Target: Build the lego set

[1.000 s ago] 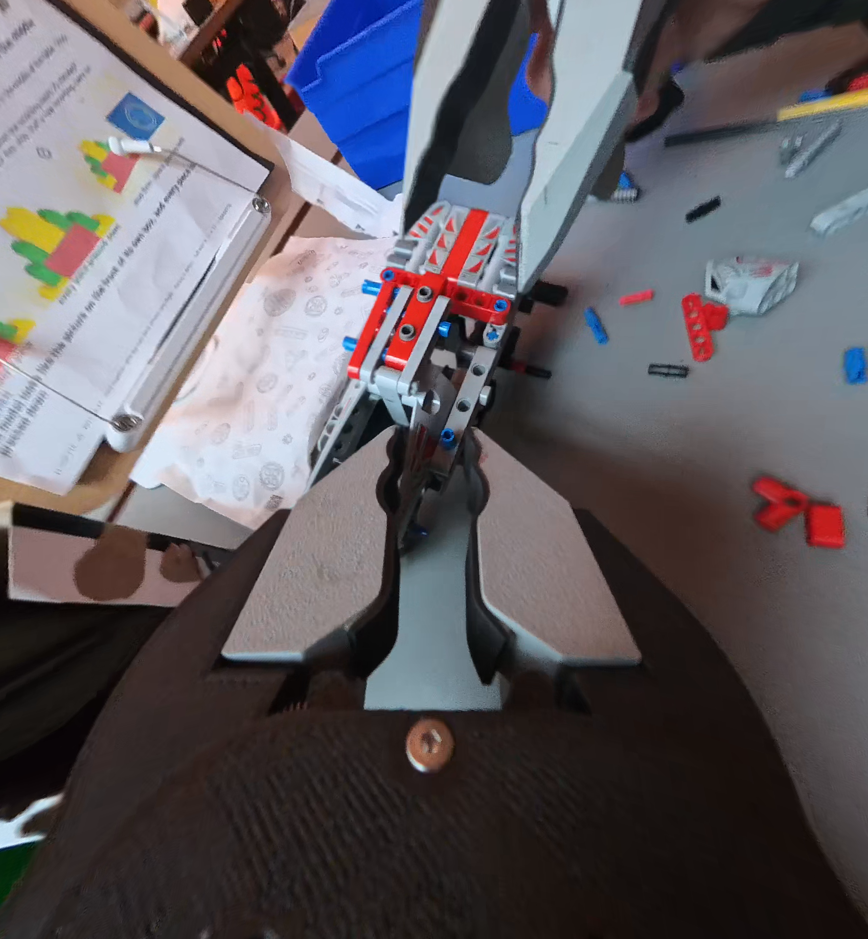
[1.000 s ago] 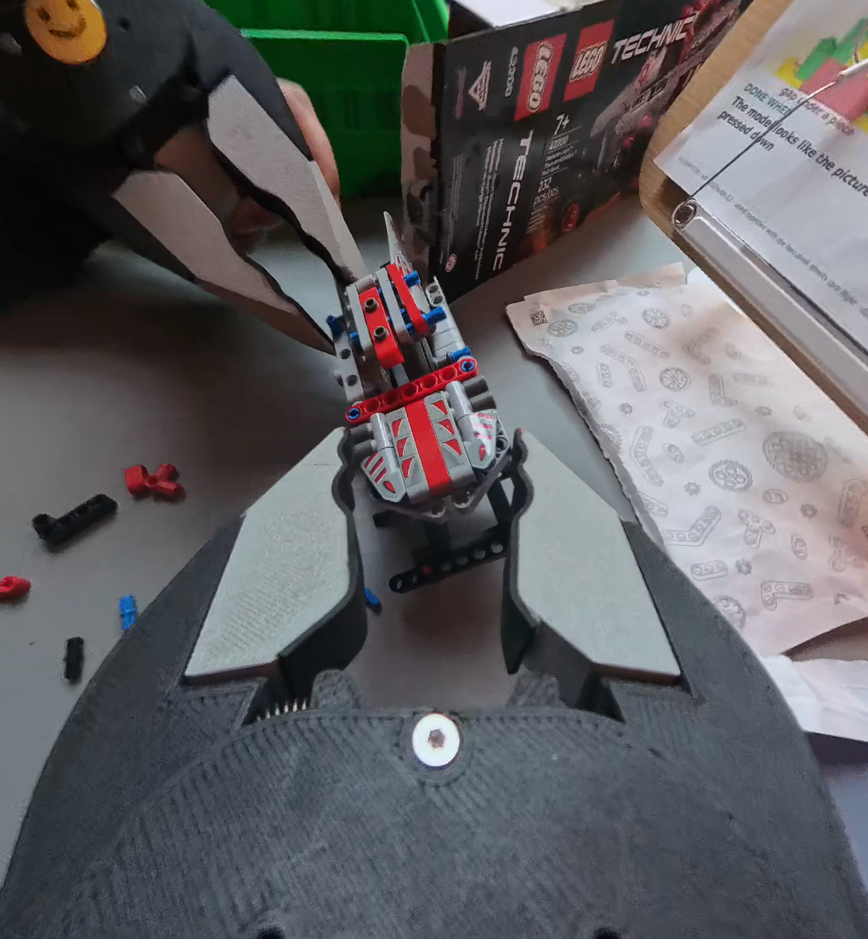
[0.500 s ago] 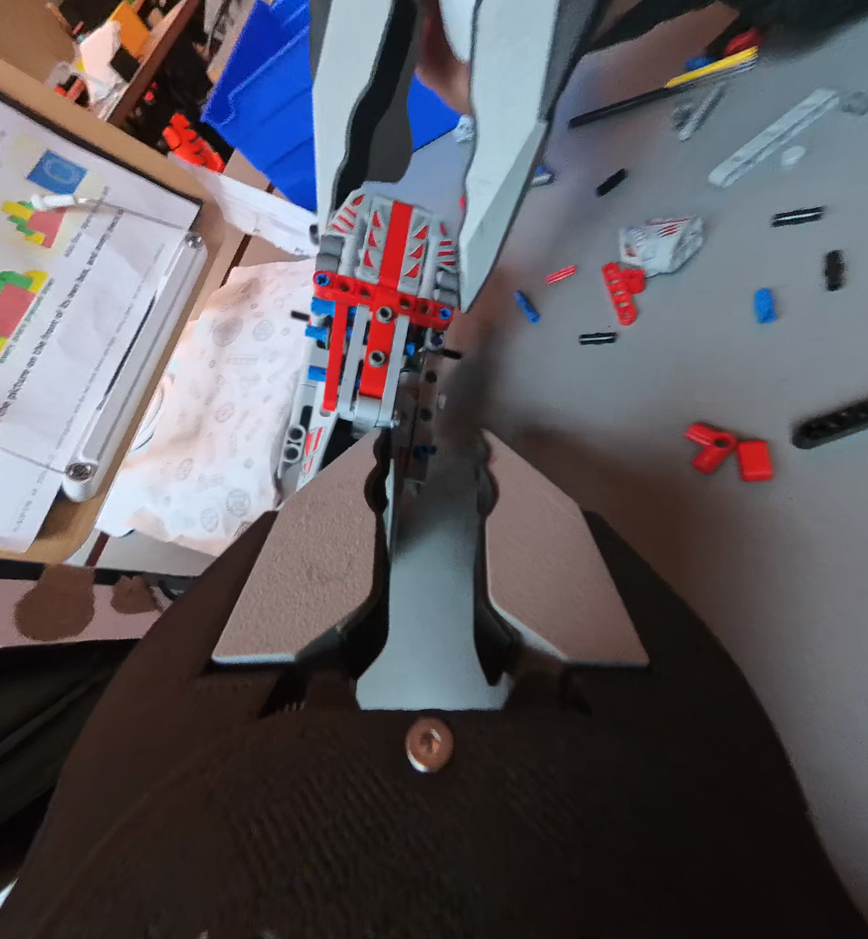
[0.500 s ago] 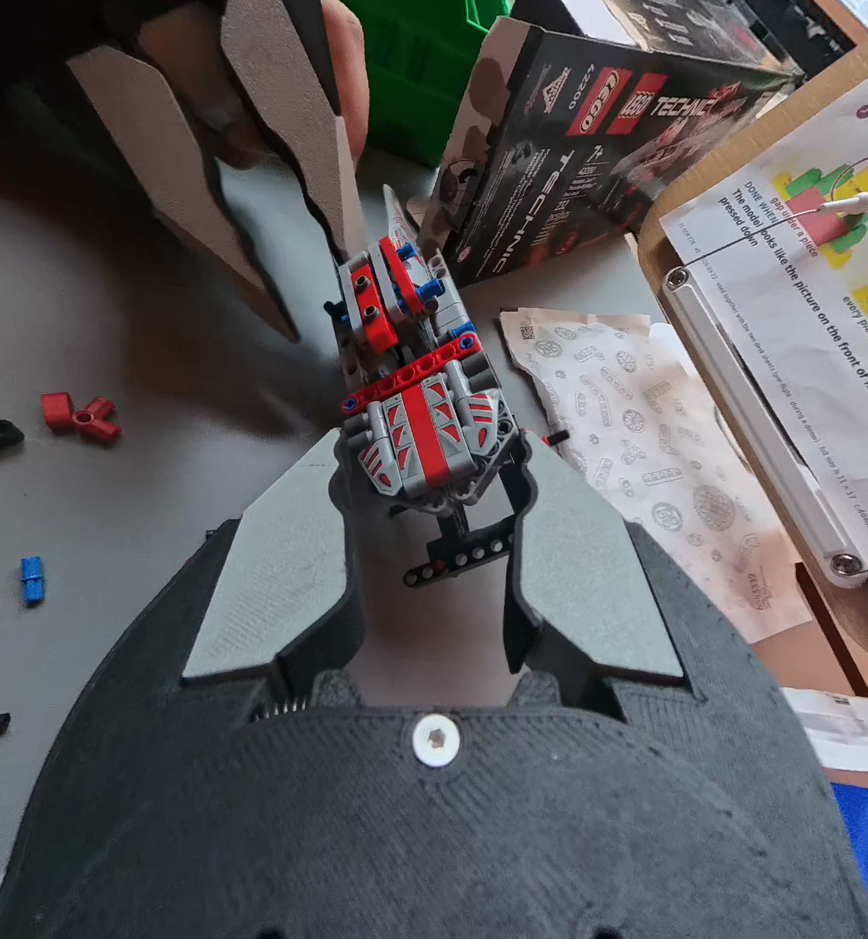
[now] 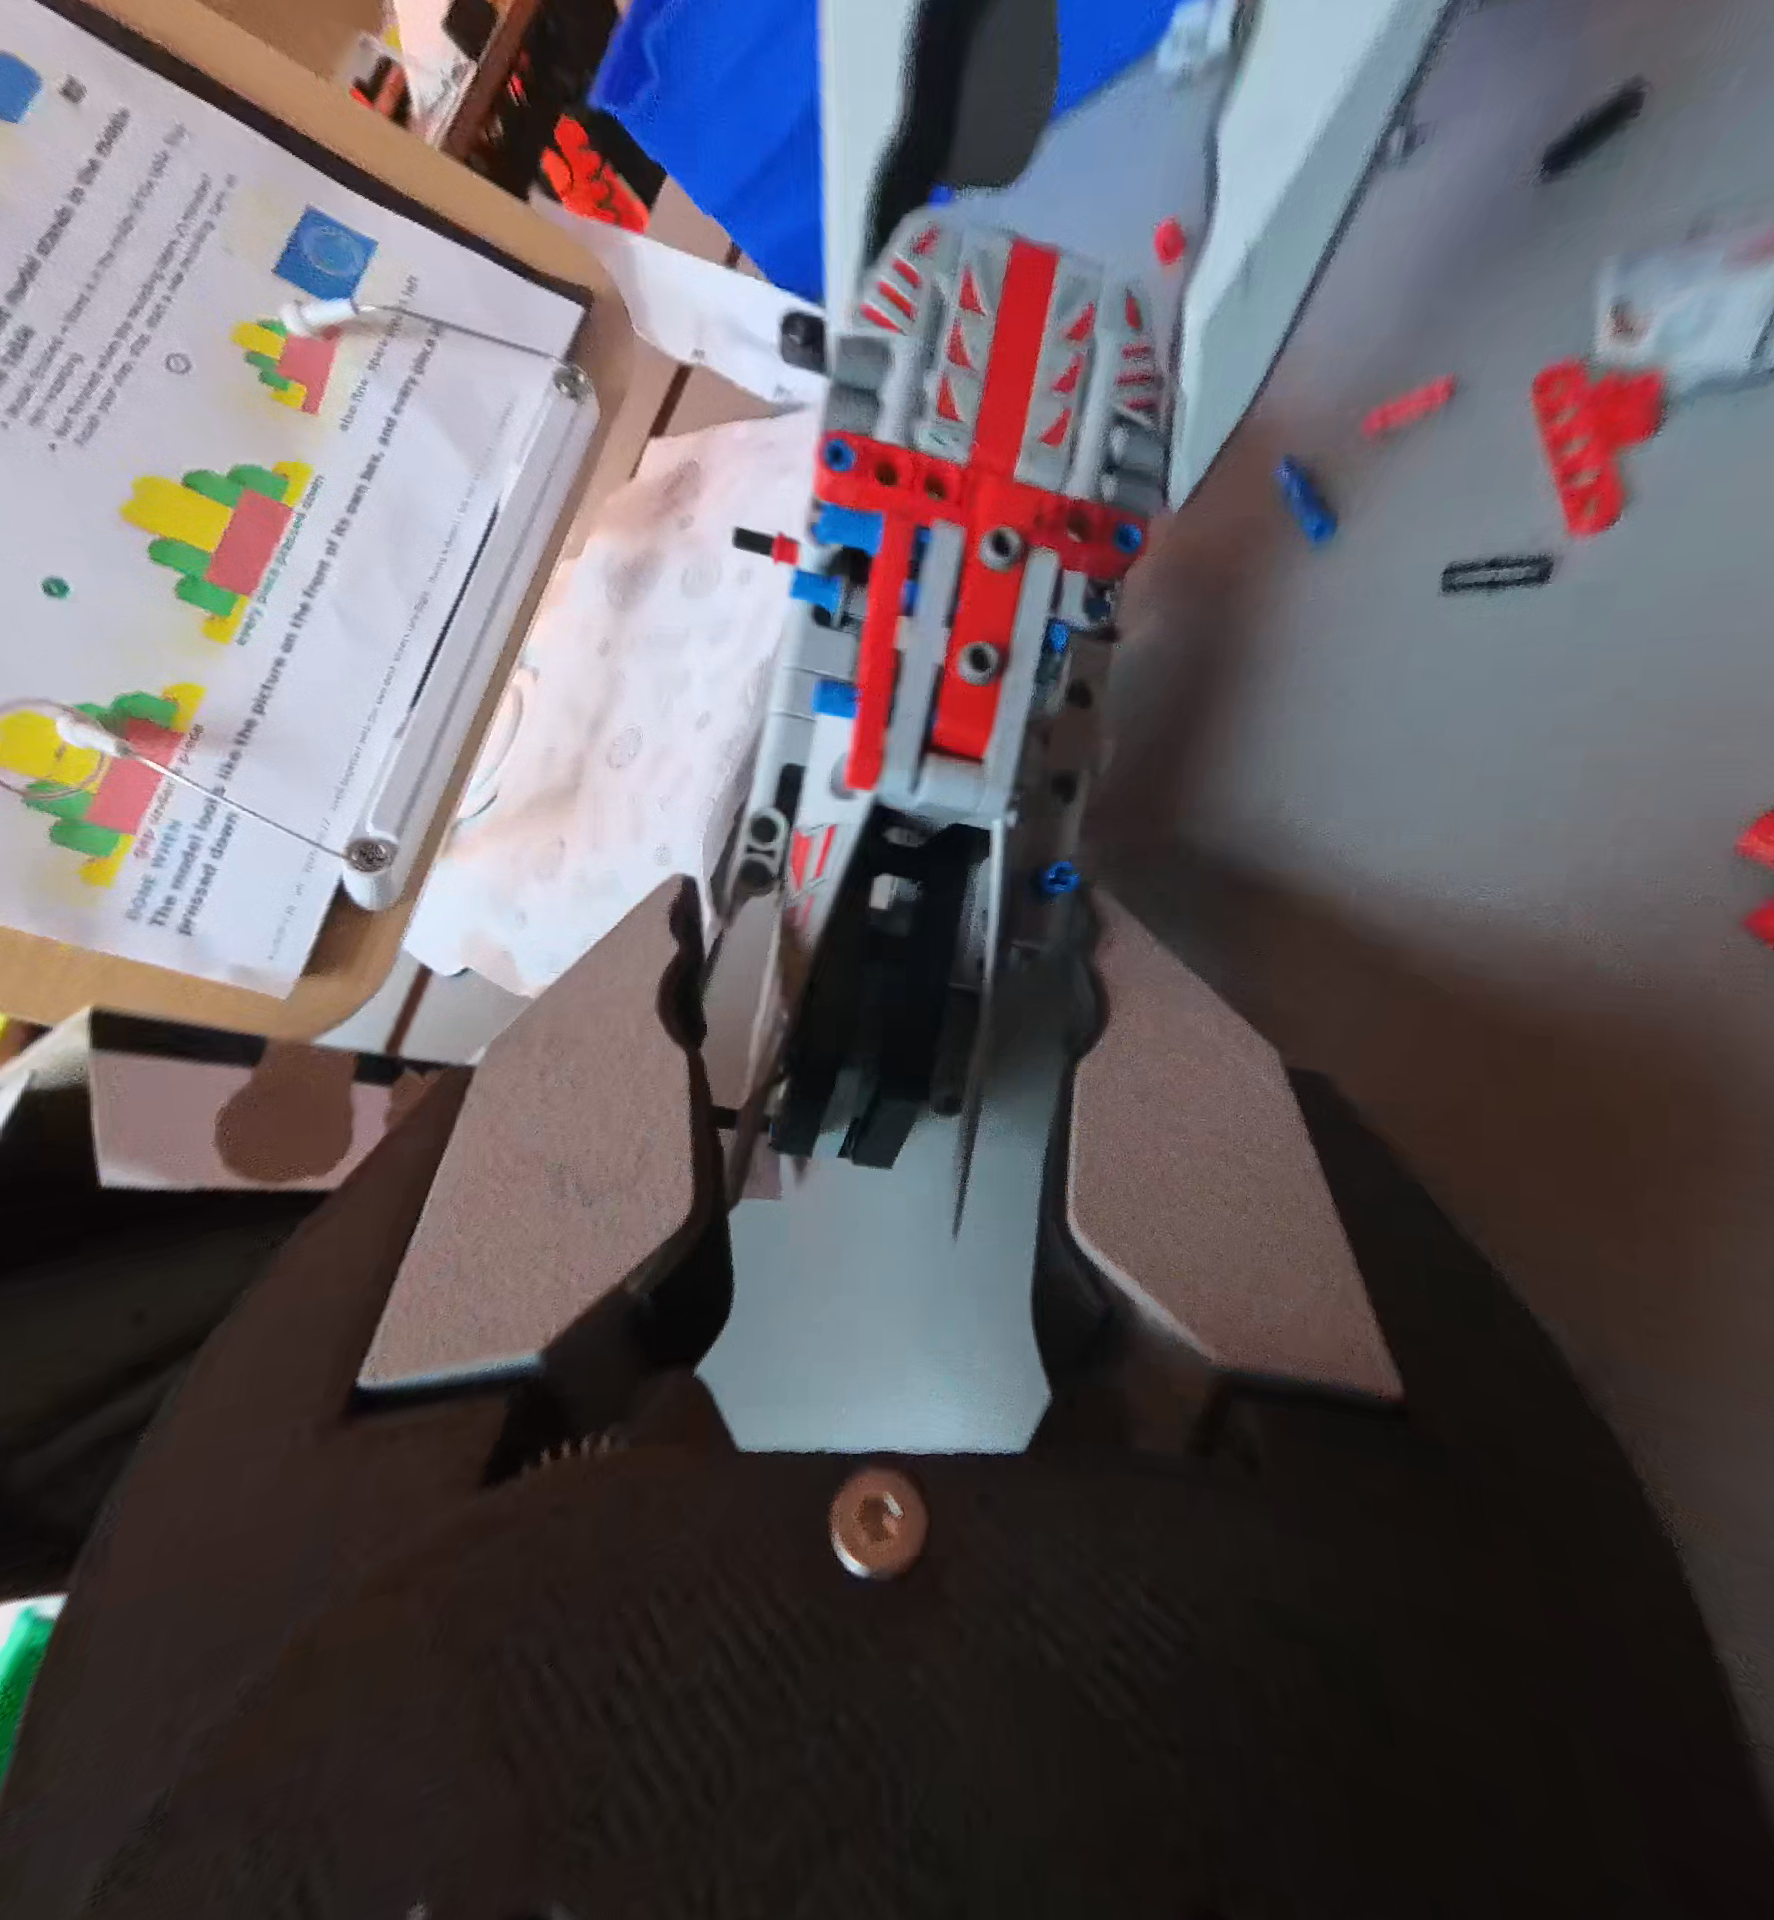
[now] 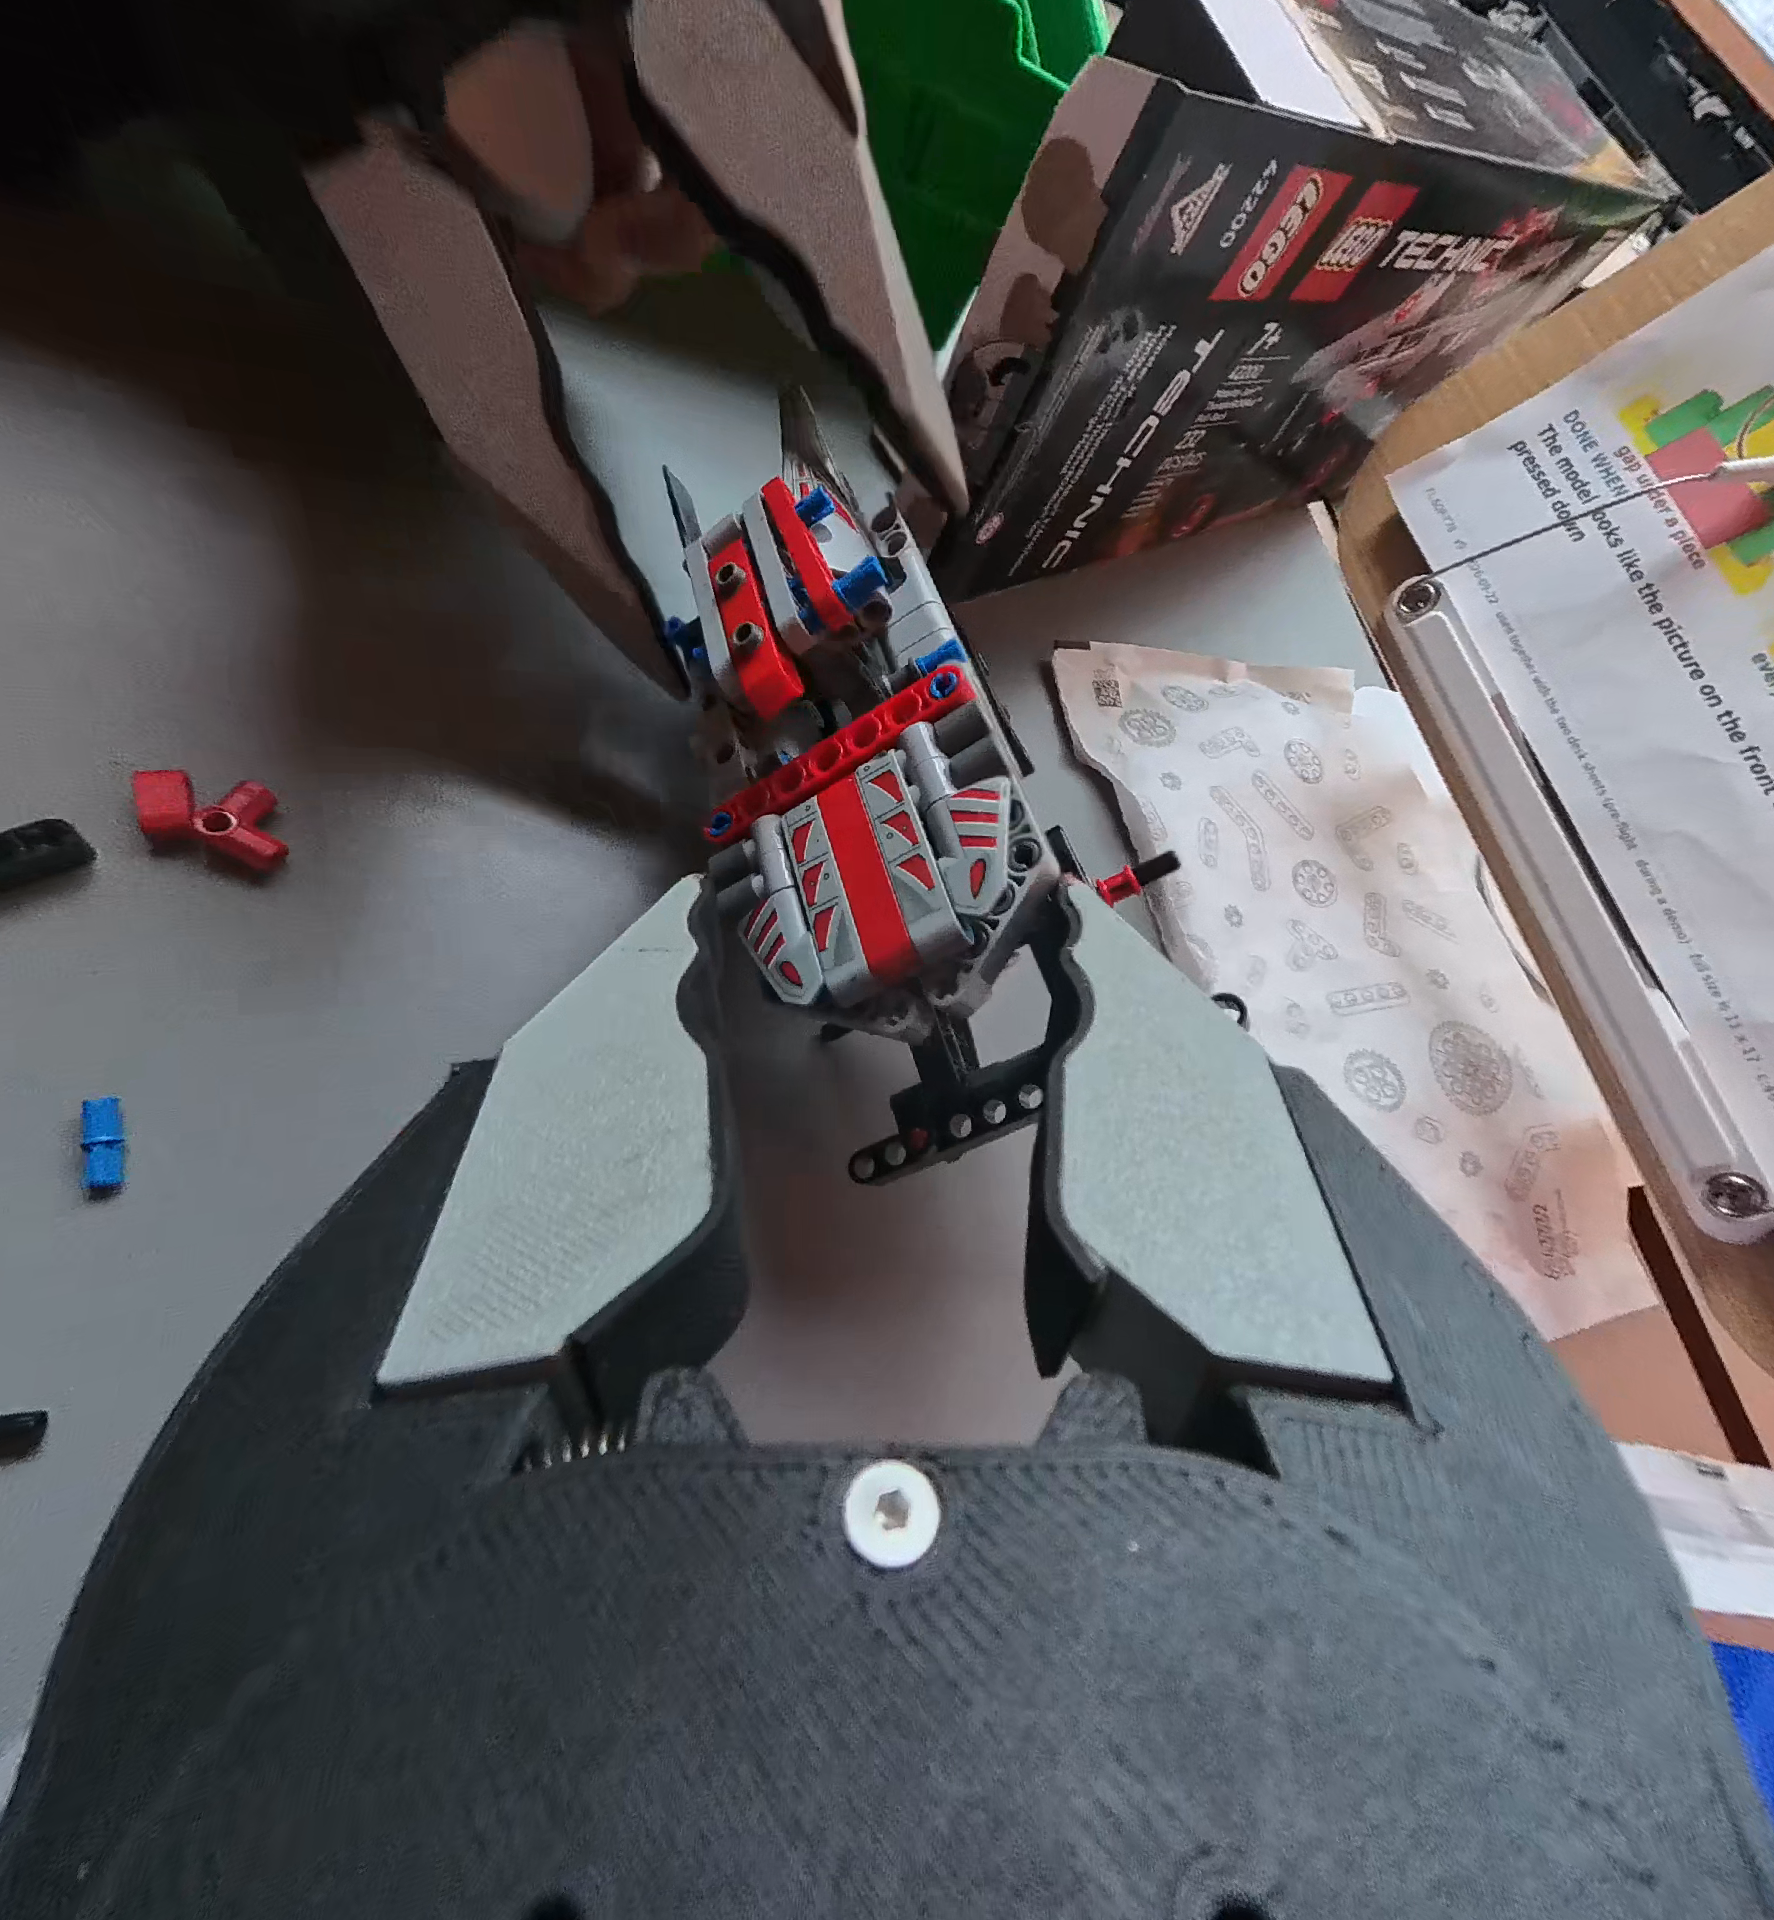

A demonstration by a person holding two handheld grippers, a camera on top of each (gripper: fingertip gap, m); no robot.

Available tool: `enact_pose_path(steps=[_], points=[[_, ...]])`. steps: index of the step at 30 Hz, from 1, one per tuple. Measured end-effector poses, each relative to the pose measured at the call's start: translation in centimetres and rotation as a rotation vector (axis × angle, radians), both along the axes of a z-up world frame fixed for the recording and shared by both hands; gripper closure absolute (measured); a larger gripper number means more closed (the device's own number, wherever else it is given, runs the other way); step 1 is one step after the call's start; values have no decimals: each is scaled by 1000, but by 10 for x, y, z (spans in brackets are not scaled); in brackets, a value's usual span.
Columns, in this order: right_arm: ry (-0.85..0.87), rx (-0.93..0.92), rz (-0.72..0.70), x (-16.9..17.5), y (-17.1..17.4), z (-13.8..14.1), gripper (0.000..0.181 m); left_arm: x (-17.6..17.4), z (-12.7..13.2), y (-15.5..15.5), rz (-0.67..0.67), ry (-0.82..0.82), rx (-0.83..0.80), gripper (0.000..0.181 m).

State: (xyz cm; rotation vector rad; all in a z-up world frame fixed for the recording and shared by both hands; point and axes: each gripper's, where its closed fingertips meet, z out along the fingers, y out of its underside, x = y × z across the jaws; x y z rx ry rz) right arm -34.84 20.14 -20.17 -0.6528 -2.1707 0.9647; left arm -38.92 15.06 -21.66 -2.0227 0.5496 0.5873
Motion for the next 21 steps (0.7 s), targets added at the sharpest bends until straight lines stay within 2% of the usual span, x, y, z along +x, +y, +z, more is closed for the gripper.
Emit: enact_pose_path(steps=[3,6,9,16,21], points=[[-17,-29,-23,-3,4,-1,121,-2,0,6,17,163,6,121],[-12,-42,-35,-5,6,-1,122,-5,2,7,29,250,7,124],[-10,-35,-22,-3,4,-1,119,-7,0,9,28,268,25,124],[22,-84,-69,-8,10,12,125,-7,4,12,51,280,46,126],[-3,-153,-82,-10,15,11,128,-8,5,13,57,297,44,130]])
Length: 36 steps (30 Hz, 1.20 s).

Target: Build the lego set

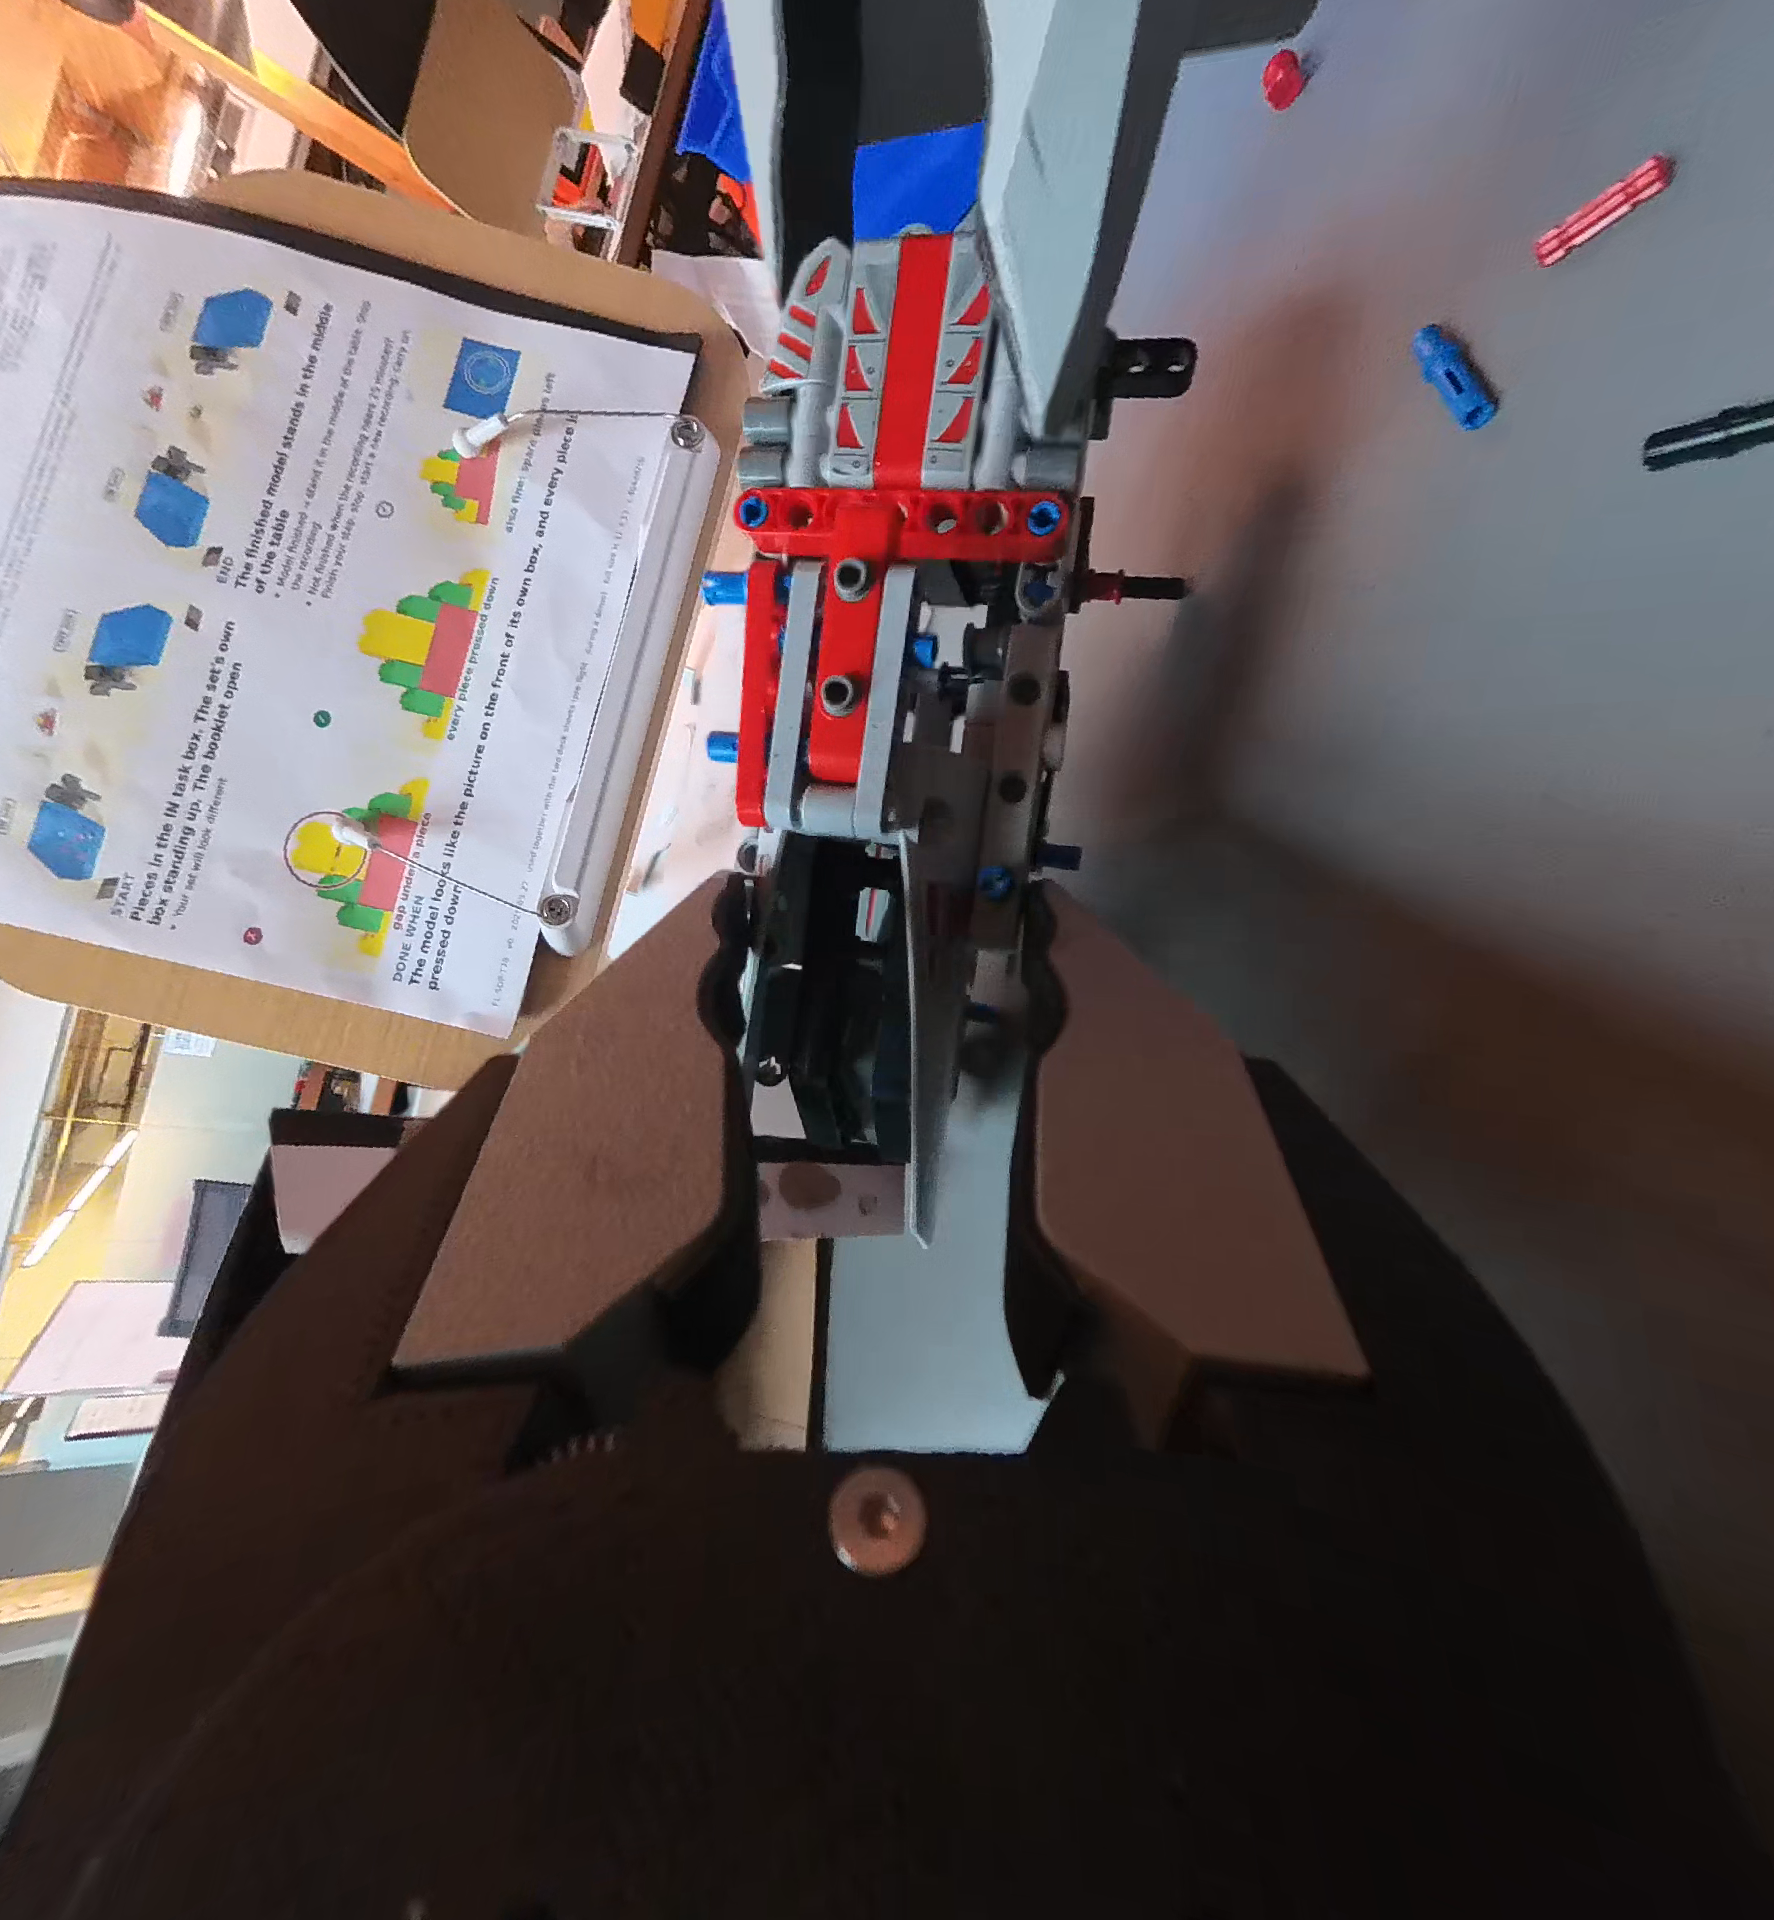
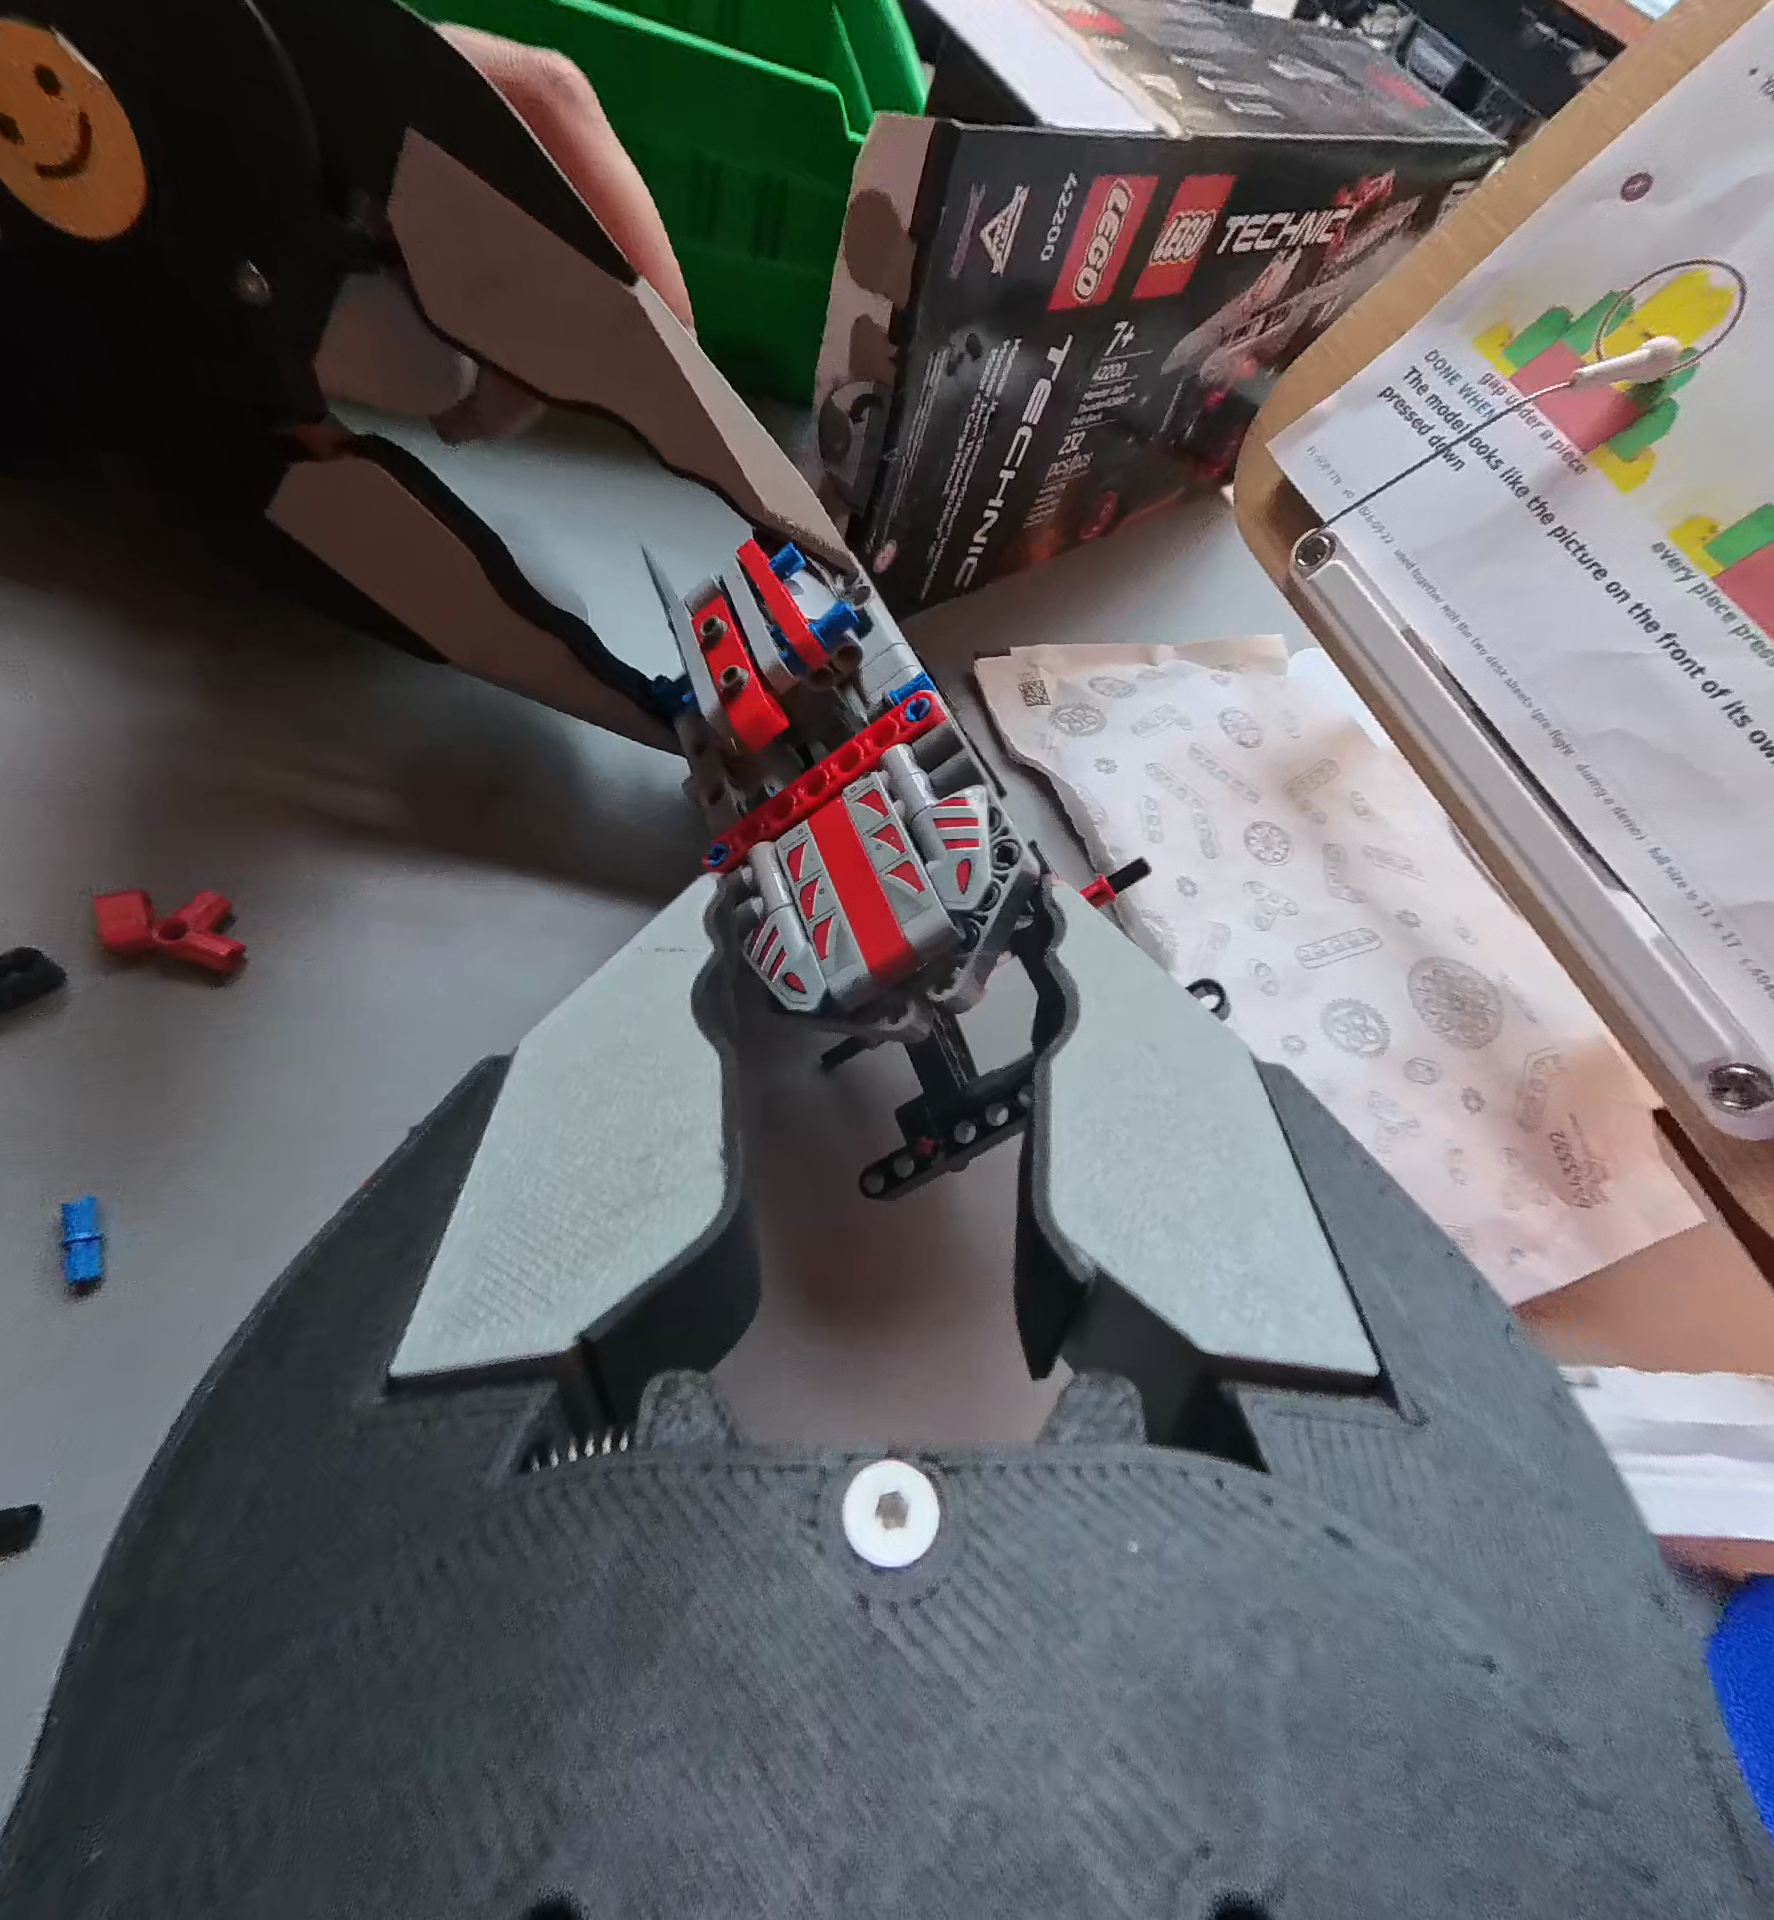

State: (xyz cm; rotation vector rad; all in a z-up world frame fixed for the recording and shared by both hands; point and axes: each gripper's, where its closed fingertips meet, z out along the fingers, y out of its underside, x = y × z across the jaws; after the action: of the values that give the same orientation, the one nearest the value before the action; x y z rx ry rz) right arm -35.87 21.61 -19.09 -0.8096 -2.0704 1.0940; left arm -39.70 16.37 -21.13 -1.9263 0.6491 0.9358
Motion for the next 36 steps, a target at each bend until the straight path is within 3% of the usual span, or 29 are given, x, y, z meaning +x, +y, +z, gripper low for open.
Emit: enact_pose_path(steps=[5,9,11,13,16,20,25,32,36], points=[[58,-81,-28,-1,6,20,134,4,1,1,-19,8,3,131],[41,-248,32,7,-10,43,142,9,2,3,-33,15,8,131],[-31,-308,37,6,-19,40,169,10,2,4,-38,35,5,131],[-107,-372,-2,1,-22,34,181,11,1,3,-49,59,-1,131],[-215,-425,23,2,-33,24,160,13,-1,1,-76,134,-26,132],[-219,-388,2,0,-35,17,176,12,-1,2,-70,172,-35,132],[-184,-410,-21,-3,-36,24,169,16,0,2,-88,194,-33,132],[-122,-141,-40,-5,-40,8,162,18,1,4,-92,233,-31,132],[-205,-326,24,-2,-50,12,153,16,1,2,-89,227,-36,132]])
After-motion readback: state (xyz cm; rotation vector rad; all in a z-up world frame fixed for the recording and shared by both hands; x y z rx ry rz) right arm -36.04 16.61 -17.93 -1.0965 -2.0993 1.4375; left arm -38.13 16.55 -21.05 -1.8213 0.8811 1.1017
